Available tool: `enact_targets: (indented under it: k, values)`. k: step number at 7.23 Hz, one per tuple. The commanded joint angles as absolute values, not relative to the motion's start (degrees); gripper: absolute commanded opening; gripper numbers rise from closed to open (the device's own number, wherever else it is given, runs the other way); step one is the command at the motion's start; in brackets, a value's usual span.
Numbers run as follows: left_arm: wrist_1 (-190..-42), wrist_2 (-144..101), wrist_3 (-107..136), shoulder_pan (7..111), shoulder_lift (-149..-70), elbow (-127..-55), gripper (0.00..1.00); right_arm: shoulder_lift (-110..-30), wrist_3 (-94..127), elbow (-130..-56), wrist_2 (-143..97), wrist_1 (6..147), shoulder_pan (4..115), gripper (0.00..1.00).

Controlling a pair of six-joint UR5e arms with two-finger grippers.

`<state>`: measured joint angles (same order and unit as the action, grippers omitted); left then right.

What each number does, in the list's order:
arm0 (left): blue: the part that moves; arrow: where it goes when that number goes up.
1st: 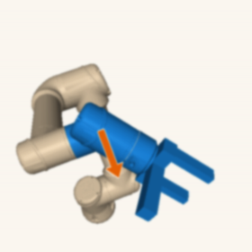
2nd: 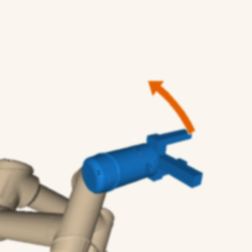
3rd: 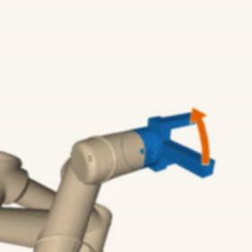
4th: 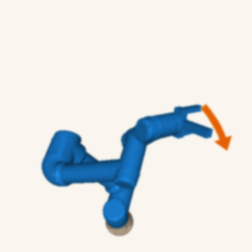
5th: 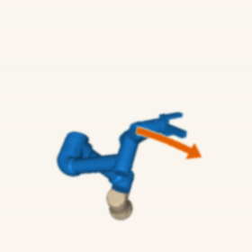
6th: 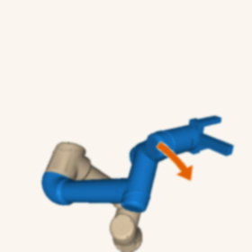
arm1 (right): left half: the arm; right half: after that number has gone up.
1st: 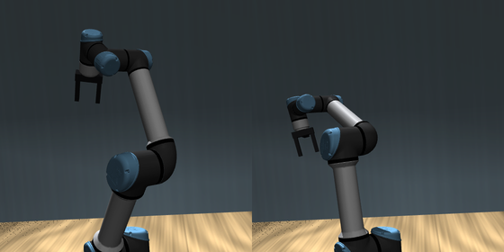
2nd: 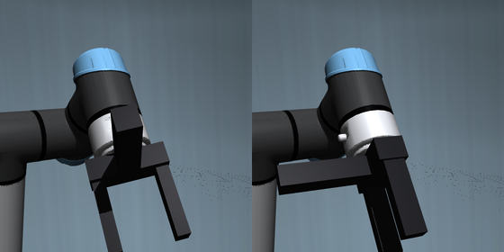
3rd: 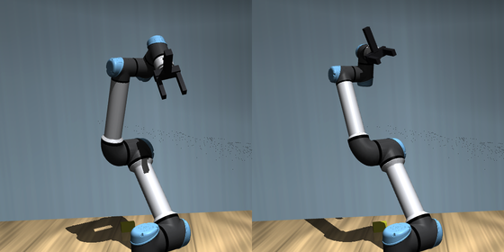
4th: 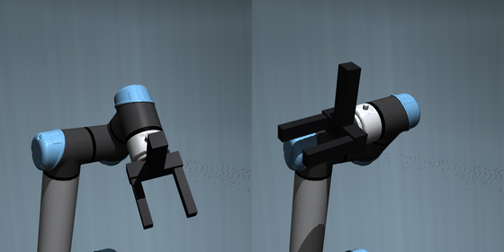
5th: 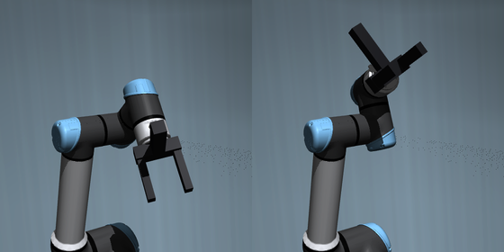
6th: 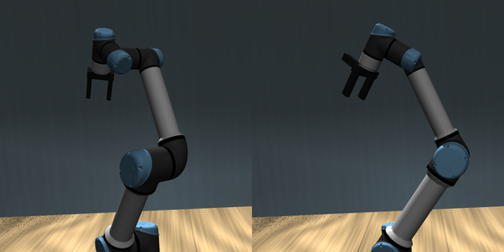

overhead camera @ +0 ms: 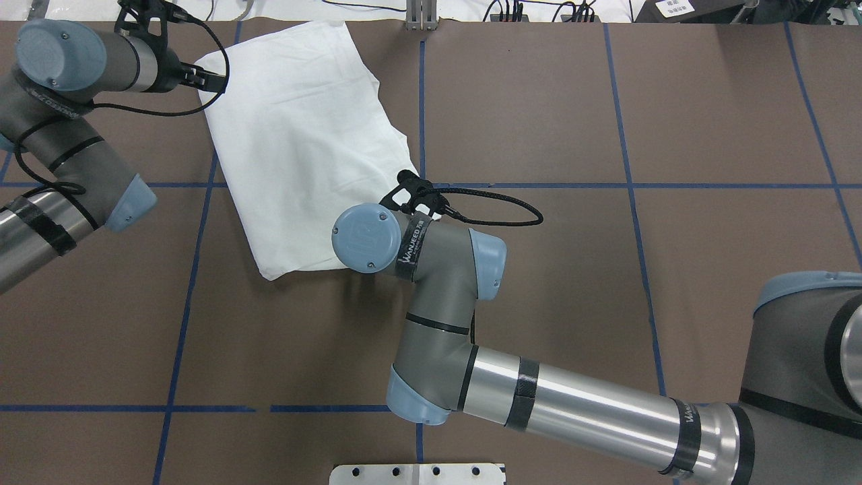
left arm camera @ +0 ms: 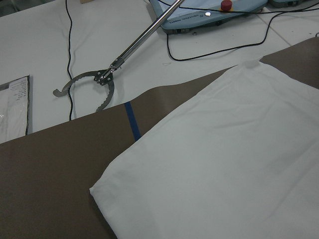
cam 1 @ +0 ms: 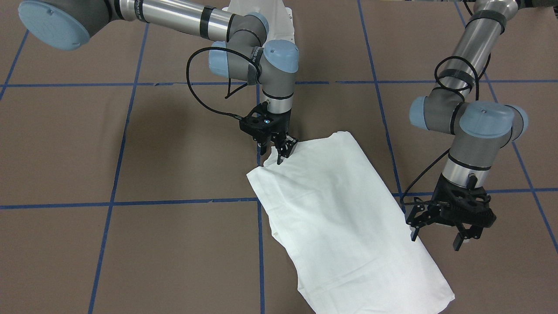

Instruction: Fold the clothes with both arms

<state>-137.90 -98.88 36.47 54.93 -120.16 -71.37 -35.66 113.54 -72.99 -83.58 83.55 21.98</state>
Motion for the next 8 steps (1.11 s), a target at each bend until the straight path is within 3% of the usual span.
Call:
enact_targets:
  k: [1, 2, 7, 8]
  values:
    - [-137.9, -98.88, 36.47, 54.93, -120.15, -71.37, 1.0, -35.68, 113.73, -72.86, -82.71, 83.41, 21.97, 0.18]
    - [-137.9, -98.88, 36.47, 54.93, -120.15, -71.37, 1.0, -35.6, 113.73, -72.86, -82.62, 83.41, 21.97, 0.0]
    - [-137.9, -98.88, 36.47, 54.84, -120.15, -71.46, 1.0, -38.73, 104.01, -75.22, -83.14, 83.06, 25.91, 0.0]
    - [-137.99, -98.88, 36.65, 54.84, -120.15, -71.63, 1.0, -45.89, 101.45, -83.85, -83.23, 83.4, 26.45, 0.0]
